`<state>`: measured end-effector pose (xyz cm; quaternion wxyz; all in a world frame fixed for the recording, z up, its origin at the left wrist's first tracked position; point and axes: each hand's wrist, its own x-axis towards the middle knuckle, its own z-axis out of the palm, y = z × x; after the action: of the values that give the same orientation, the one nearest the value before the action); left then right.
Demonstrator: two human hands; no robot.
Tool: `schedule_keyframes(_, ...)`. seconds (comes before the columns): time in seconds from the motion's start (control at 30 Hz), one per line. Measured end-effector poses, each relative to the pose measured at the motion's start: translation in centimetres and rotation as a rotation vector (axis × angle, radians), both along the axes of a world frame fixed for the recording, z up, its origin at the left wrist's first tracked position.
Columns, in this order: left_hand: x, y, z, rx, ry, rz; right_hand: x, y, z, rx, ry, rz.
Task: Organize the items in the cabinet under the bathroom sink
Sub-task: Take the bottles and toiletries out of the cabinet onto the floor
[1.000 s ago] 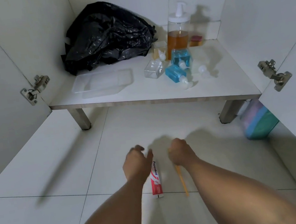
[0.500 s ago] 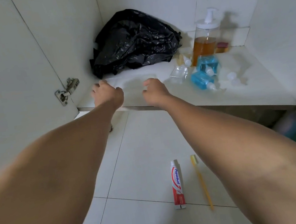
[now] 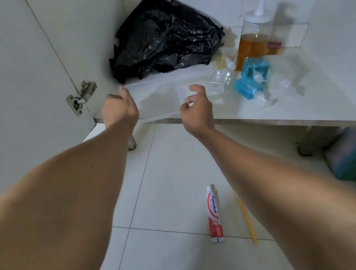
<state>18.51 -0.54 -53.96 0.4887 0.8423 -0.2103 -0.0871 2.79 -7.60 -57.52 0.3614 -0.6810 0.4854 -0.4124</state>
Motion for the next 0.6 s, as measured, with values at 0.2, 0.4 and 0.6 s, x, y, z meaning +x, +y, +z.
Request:
schedule_keyframes(0.2, -7.6, 4.3, -4.9, -0.128, 0.019, 0.150, -4.7, 5.2, -4.8, -0.112, -0.027, 0.038)
schedule_keyframes(0.4, -12.0, 6.8, -10.8, 0.054, 0.129, 0.086, -10.9, 8.9, -10.7, 0.104, 0.053, 0.021)
schedule_keyframes(0.6, -14.8, 4.9, -11.3, 0.145, 0.172, -0.225, -14.1, 7.2, -11.6, 0.287, 0.118, -0.085)
